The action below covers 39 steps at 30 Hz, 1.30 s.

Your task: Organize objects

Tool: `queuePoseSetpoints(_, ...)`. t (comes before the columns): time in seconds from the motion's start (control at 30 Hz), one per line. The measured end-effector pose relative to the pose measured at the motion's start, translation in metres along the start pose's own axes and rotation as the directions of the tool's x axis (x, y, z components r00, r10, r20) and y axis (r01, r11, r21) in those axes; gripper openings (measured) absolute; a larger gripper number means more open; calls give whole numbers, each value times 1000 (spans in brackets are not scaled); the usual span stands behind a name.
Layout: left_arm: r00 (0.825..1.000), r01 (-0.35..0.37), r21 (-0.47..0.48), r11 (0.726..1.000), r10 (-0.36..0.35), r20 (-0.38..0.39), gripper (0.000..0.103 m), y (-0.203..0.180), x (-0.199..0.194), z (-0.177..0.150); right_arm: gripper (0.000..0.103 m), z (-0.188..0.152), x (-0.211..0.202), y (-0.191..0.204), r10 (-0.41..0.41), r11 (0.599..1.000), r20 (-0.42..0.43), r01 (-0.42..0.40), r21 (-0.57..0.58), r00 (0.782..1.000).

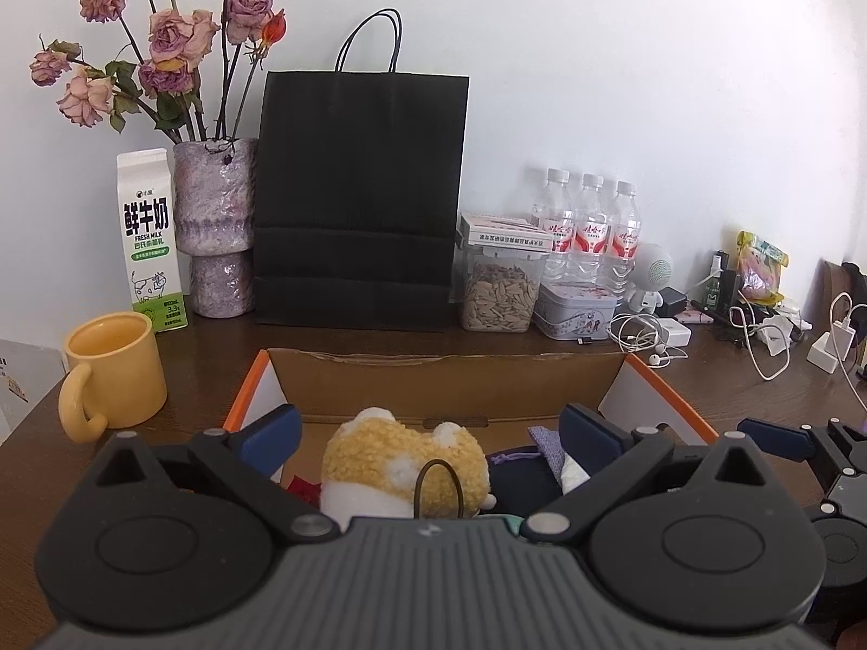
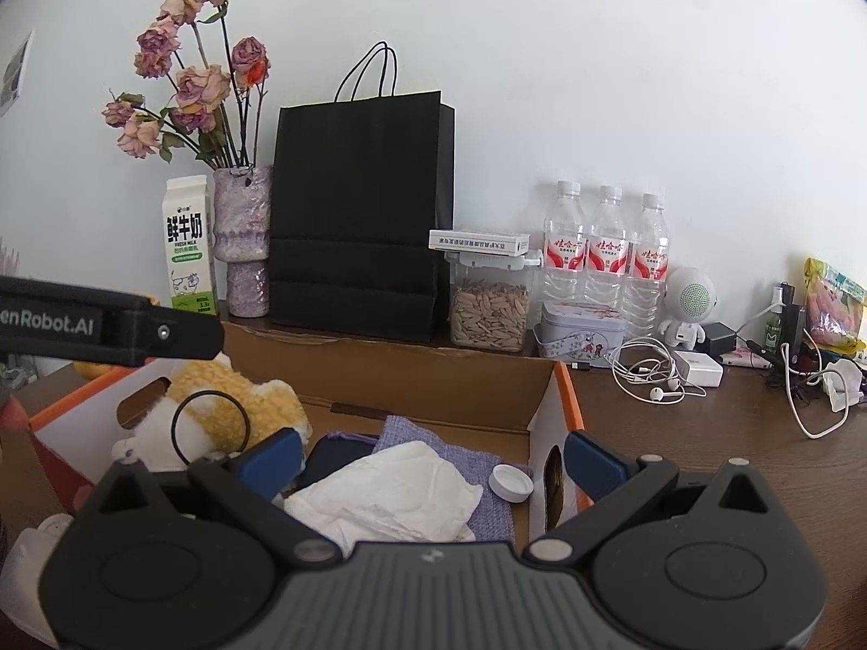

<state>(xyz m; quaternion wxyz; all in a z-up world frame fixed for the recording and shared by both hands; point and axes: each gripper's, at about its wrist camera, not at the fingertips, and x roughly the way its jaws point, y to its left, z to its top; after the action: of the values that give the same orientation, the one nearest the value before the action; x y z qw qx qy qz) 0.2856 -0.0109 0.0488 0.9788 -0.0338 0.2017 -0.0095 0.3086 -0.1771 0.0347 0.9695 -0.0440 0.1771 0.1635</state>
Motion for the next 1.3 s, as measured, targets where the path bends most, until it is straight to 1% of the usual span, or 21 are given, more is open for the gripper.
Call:
queuePoseSetpoints(0.17, 1000, -7, 1, 1000, 7, 10, 103, 0, -10, -2, 103, 0, -12, 2, 4, 1000, 11, -4, -2, 1000)
queuePoseSetpoints(0.5, 1000, -29, -18, 999, 29, 3, 103, 12, -34, -10, 103, -8, -38, 6, 8, 1000, 5, -8, -26, 1000)
queuePoseSetpoints(1.03, 992, -108, -10, 994, 107, -63, 103, 41, -73, -39, 103, -39, -76, 9, 12, 997, -68, -17, -79, 998)
queuePoseSetpoints(1.17, 989, -120, -6, 993, 119, -82, 103, 48, -83, -47, 103, -47, -86, 8, 11, 996, -89, -18, -86, 996)
queuePoseSetpoints(1.3, 989, -113, -5, 994, 112, -99, 103, 53, -95, -56, 103, -55, -96, 5, 8, 996, -109, -17, -86, 994)
